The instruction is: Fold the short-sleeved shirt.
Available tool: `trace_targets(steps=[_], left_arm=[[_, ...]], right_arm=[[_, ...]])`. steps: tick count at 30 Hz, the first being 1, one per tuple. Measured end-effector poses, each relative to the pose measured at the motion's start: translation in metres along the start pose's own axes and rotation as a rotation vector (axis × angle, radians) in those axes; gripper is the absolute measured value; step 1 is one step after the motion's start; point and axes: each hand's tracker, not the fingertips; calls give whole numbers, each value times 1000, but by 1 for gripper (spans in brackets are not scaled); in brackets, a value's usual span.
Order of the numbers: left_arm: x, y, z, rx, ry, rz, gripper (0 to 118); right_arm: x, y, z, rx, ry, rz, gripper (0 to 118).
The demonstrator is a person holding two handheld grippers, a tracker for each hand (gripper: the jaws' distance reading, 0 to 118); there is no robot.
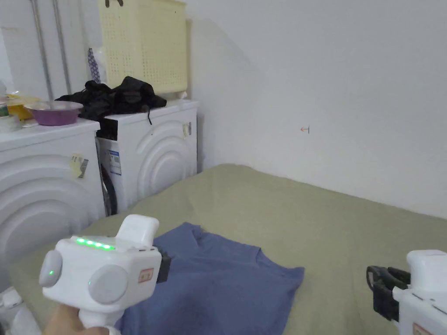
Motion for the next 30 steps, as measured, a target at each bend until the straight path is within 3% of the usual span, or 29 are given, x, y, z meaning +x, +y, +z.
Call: trace_targets(steps=[6, 7, 9, 10, 12, 15, 23, 25, 26, 27, 28, 29, 30], left_arm=[[31, 61, -123, -457, -197, -83, 0], [36, 64, -144, -498, -211, -92, 21], [49, 64, -175, -533, -210, -100, 107], [54, 59, -188, -519, -197, -81, 118], [59, 48, -212, -468, -236, -15, 116], [56, 34, -251, -579, -302, 60, 116], [102, -13, -293, -697, -180, -93, 114], [107, -14, -287, -614, -162, -139, 113], [107, -12, -283, -604, -170, -149, 98], [106, -8, -276, -570, -187, -162, 73], [104, -3, -271, -534, -197, -161, 42], [103, 3, -263, -519, -202, -136, 2], [99, 10, -260, -508, -195, -88, 2]], right_arm=[[38, -14, 0, -91, -79, 22, 0], [43, -17, -1, -105, -86, 24, 0], [53, -24, -1, -124, -100, 17, 0], [58, -29, -1, -133, -99, 6, 0], [67, -38, -2, -148, -95, -18, 0], [73, -49, -3, -174, -103, -22, 0], [82, -75, -3, -208, -91, -76, 0], [87, -76, 2, -219, -89, -83, 0], [89, -76, 5, -219, -93, -79, 0], [93, -76, 10, -215, -101, -75, 0], [97, -75, 15, -209, -107, -70, 0], [102, -73, 21, -202, -116, -68, 0], [108, -74, 26, -196, -127, -71, 0]])
